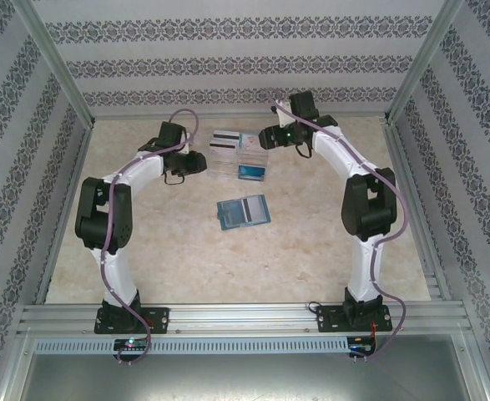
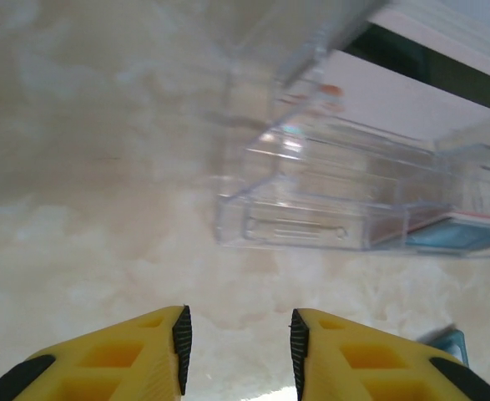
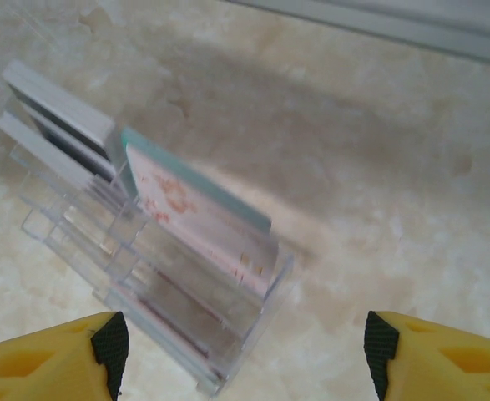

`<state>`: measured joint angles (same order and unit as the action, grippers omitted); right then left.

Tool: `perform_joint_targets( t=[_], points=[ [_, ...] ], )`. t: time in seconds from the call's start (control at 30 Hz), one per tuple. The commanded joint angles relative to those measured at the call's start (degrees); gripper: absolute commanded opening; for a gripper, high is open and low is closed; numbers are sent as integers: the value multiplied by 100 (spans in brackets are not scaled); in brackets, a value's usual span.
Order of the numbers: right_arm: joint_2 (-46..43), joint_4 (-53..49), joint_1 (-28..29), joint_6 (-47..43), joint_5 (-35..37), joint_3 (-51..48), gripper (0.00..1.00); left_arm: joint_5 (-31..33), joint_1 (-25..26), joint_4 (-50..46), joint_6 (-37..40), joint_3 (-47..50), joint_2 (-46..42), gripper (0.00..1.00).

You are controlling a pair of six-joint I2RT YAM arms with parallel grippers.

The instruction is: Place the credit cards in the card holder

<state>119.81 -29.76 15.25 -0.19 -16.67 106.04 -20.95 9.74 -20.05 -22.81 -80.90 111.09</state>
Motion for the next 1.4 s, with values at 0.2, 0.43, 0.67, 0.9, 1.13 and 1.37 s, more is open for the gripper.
perform_joint_targets(
  t=[0.2,0.43,0.67,0.9,1.13,1.37],
  points=[
    [810,-842,66,-861,-29,1300,78,-685,-115,491,-169,-444,721,40],
    [1139,-1140,149,-1199,-1,1779,79,-740,-86,533,-164,-599,988,40],
    [1404,-1357,241,-1396,110,2107,80,-830,-86,733,-294,-557,1187,41],
    [1409,-1331,250,-1396,174,2136,80,-862,-87,798,-342,-625,1292,42],
    [1501,-1427,255,-1474,179,2298,81,-846,-77,754,-326,-586,1397,42],
    [1799,-1478,339,-1475,149,2540,81,-852,-78,889,-367,-357,1430,42]
  ],
)
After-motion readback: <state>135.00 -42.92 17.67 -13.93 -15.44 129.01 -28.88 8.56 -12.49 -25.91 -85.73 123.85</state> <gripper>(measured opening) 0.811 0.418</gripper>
